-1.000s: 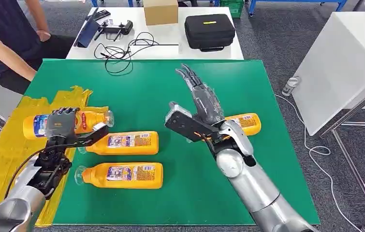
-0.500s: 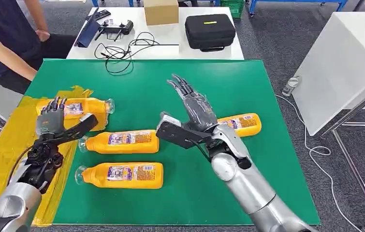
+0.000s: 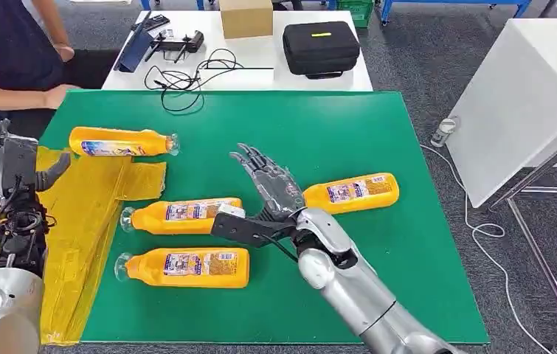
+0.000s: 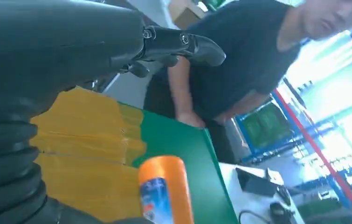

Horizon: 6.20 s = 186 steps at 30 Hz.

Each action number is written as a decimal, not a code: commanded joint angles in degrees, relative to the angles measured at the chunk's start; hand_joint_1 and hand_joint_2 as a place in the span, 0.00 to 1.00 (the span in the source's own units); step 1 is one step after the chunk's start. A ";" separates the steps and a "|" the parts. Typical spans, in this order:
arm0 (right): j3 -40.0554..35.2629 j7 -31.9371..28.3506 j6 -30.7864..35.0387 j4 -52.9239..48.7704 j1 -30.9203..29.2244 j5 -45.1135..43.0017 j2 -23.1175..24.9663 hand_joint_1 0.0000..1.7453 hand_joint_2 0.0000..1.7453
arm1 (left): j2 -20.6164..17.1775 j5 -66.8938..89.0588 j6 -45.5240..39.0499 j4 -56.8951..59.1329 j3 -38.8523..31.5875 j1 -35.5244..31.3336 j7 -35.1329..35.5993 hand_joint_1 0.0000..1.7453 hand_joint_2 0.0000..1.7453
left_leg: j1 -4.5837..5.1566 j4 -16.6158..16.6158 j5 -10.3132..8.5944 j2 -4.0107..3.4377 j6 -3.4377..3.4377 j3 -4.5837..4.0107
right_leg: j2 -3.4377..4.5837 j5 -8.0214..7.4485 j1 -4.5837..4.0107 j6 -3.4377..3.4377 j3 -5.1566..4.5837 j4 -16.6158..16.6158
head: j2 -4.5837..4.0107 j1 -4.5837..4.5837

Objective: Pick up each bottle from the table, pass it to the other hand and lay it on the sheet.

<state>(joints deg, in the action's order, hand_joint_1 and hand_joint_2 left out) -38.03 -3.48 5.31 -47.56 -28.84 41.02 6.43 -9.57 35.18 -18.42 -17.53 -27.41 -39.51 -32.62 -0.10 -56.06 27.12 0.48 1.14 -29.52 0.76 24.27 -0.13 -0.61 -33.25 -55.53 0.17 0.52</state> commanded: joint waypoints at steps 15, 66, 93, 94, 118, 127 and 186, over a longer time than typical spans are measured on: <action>-17.61 4.56 0.56 14.64 -0.62 7.72 10.24 0.00 1.00 | 5.13 -12.84 2.88 -3.72 -0.63 -1.92 -6.31 0.00 0.00 | -0.05 0.01 0.04 0.03 -0.07 0.10 | -0.12 0.04 -0.05 -0.03 0.14 0.05 | 0.00 0.02; -7.30 2.21 -4.01 12.24 -4.54 -7.73 5.12 1.00 1.00 | 2.99 -30.84 8.03 -5.91 7.14 0.15 -2.45 0.00 1.00 | -0.01 -0.10 0.05 -0.16 -0.05 0.06 | 0.06 -0.01 -0.02 -0.05 0.04 -0.05 | -0.02 0.00; 9.98 5.11 9.69 1.28 -7.10 1.93 1.03 1.00 1.00 | 6.59 -53.77 44.79 -13.72 13.68 4.50 6.92 0.00 1.00 | 0.00 -0.02 0.06 0.04 -0.04 0.09 | -0.12 0.05 0.02 -0.04 0.15 0.05 | -0.02 0.00; 10.15 5.43 10.21 3.10 -7.85 2.69 1.86 1.00 1.00 | 7.71 -53.90 44.44 -14.96 14.77 4.55 7.19 0.00 1.00 | 0.02 -0.02 0.03 0.02 -0.03 0.03 | -0.08 0.02 0.04 -0.03 0.08 0.04 | 0.00 -0.02; -10.58 11.88 9.56 17.43 -20.40 -2.07 13.57 1.00 1.00 | 11.46 -59.87 40.06 -18.16 29.11 1.87 7.98 0.00 1.00 | -0.04 -0.13 0.05 0.03 -0.05 -0.04 | -0.15 0.04 -0.04 -0.05 0.03 -0.06 | -0.02 -0.02; -16.84 13.24 10.71 17.73 -20.63 -5.67 13.57 1.00 1.00 | 11.57 -60.03 39.74 -18.17 29.69 1.74 8.05 0.00 1.00 | -0.03 -0.07 0.03 0.09 -0.04 -0.02 | -0.19 0.04 0.00 -0.04 0.06 -0.01 | 0.00 0.00; -29.97 14.47 7.79 16.76 -17.26 -8.94 13.57 1.00 1.00 | 10.15 -62.91 42.74 -17.52 31.29 1.56 10.40 0.00 1.00 | -0.08 -0.07 0.08 0.01 -0.09 0.06 | -0.16 0.08 -0.08 -0.03 0.10 0.01 | 0.00 0.00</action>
<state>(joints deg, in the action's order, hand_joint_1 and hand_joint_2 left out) -55.61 10.03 14.58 -23.28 -48.25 35.95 20.13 0.17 -27.69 23.41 -41.81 1.66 -32.38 -22.32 -0.07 -56.10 27.12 0.43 1.14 -29.59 0.76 24.26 -0.10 -0.62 -33.34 -55.52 0.17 0.52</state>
